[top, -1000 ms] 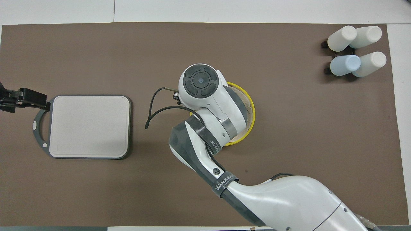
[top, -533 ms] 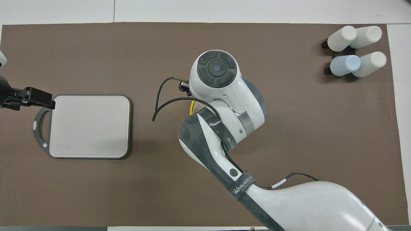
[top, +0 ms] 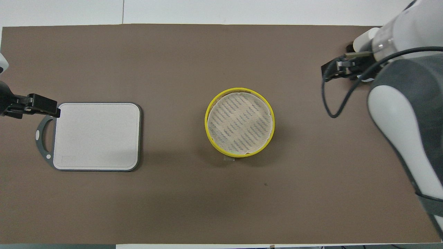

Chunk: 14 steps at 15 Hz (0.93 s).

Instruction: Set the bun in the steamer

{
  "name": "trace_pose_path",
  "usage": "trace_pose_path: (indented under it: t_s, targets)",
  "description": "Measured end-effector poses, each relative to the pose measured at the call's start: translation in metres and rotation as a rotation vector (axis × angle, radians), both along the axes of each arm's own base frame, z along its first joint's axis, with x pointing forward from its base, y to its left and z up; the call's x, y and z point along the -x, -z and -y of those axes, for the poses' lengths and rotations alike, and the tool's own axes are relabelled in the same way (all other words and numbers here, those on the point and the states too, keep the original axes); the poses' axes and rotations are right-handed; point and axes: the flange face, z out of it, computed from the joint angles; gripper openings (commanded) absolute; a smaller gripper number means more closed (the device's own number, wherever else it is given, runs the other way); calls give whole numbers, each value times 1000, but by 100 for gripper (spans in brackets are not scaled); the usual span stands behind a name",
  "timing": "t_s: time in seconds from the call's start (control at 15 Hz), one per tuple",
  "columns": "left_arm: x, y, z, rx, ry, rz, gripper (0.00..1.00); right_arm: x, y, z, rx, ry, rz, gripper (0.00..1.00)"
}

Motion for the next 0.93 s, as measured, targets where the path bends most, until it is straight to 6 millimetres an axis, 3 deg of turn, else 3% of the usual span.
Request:
trace_pose_path:
  t_s: [0.13, 0.2, 0.47, 0.67, 0.93]
  targets:
    - [0, 0, 0, 0, 0, 0, 100, 14, -12, 44, 5, -11, -41, 100]
    - [0, 0, 0, 0, 0, 0, 100, 22, -14, 55, 6, -12, -69, 100]
    - [0, 0, 0, 0, 0, 0, 100, 37, -2, 64, 7, -4, -127, 100]
    - [0, 0, 0, 0, 0, 0, 100, 39, 12, 84, 3, 33, -107, 100]
    - [0, 0, 0, 0, 0, 0, 100, 44, 13, 92, 1, 48, -100, 100]
